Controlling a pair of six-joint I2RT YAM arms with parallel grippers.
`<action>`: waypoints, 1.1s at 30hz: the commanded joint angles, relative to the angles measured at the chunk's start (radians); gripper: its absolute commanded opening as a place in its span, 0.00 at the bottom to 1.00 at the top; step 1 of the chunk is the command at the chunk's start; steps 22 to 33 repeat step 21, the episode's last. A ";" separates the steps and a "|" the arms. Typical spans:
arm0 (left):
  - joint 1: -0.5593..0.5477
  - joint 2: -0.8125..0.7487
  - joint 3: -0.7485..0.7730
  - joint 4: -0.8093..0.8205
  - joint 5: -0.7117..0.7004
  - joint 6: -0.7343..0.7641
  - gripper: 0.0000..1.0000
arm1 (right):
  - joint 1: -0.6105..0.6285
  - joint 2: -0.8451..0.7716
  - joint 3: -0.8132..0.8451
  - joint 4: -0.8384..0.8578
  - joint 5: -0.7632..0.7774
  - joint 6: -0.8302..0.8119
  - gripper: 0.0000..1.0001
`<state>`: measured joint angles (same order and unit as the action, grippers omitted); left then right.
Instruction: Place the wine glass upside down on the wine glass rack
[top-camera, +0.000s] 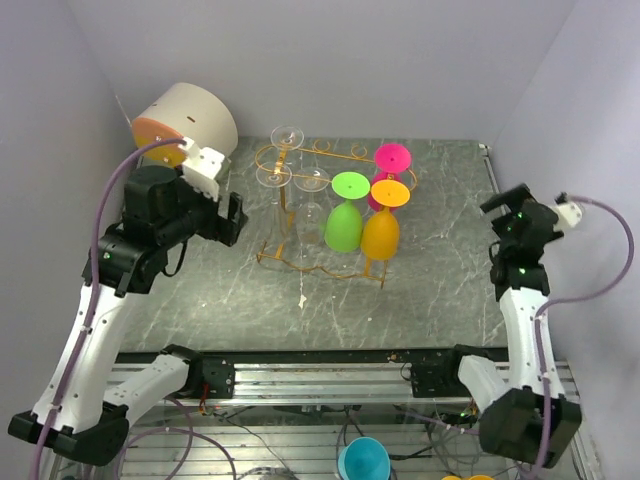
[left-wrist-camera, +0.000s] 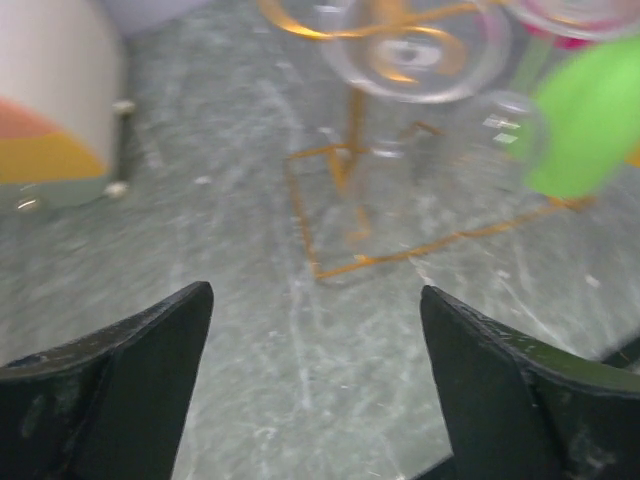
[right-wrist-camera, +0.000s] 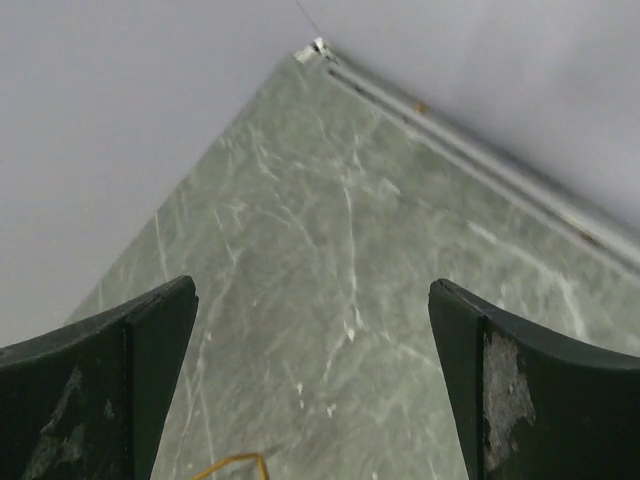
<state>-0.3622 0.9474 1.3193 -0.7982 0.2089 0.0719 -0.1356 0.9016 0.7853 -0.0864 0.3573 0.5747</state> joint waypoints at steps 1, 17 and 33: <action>0.110 -0.021 0.038 0.016 -0.290 0.018 1.00 | -0.166 -0.022 -0.062 0.002 -0.441 0.239 1.00; 0.512 -0.036 -0.237 0.172 -0.272 -0.209 0.98 | 0.116 0.083 0.045 -0.547 0.065 0.384 1.00; 0.559 -0.042 -0.289 0.198 -0.214 -0.208 0.96 | 0.172 0.048 -0.010 -0.503 0.050 0.423 1.00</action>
